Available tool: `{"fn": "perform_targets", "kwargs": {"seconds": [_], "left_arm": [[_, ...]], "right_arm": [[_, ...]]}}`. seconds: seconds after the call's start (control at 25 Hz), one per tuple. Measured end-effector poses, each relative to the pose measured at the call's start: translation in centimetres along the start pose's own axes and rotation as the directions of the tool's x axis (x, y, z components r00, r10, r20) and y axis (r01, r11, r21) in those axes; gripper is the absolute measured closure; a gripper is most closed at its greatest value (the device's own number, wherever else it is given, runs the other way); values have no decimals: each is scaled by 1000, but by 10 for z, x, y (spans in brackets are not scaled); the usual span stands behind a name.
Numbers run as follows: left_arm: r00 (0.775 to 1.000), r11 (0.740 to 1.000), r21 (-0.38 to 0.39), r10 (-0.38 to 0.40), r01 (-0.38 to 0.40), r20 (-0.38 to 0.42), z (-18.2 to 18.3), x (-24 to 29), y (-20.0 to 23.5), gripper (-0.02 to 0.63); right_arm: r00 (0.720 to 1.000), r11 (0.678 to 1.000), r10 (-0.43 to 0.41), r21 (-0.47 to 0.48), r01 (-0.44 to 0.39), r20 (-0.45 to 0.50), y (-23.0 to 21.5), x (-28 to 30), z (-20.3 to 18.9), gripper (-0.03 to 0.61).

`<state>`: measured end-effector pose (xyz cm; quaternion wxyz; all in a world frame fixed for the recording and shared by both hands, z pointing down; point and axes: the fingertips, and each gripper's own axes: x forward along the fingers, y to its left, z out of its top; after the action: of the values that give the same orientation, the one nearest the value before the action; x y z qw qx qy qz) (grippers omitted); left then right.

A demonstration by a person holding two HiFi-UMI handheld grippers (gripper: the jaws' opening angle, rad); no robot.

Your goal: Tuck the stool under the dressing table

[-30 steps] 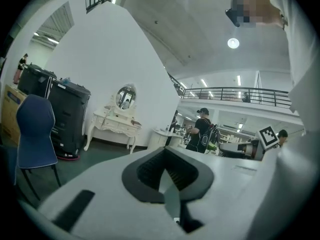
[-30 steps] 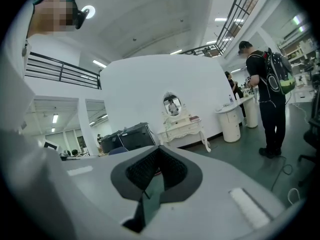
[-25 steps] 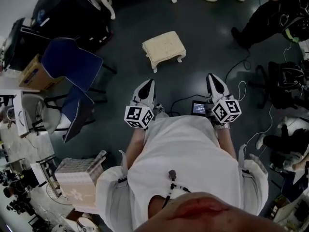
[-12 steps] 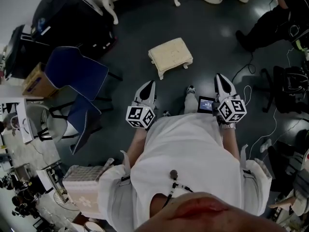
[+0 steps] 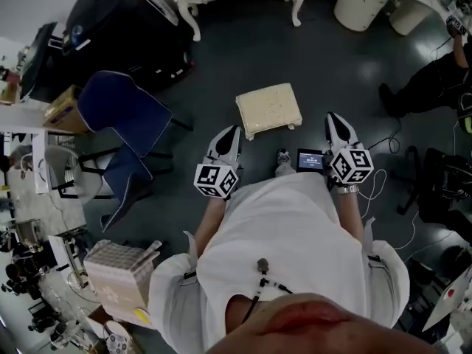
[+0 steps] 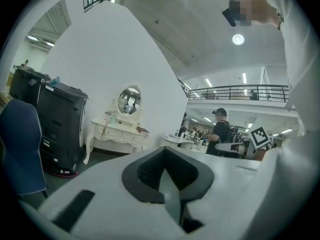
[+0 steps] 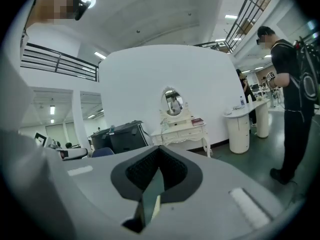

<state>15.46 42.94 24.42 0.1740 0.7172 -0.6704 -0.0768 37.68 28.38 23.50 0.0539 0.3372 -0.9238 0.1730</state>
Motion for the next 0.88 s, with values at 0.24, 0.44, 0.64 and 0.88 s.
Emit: {"fn": "perform_targets", "kwargs": {"seconds": [0.24,0.44,0.64,0.88], "left_arm": [[990,990,-10,140,-140,26,13,59,20,607],[979,979,-24,203,-203,9,-11,87,37,607],[972,973,-21,230,-231,-44,-30,113,79,607],[970,983,-16,179,-184,-164,-107,156,126,606]], "right_arm": [[987,987,151,-46,-154,-49,-50,76,26,571],[959,959,257,-90,-268,-120,-80,134,11,571],[955,960,252,-86,-267,-159,-100,199,-11,571],[943,964,223,-86,-250,-246,-145,263,-84,571]]}}
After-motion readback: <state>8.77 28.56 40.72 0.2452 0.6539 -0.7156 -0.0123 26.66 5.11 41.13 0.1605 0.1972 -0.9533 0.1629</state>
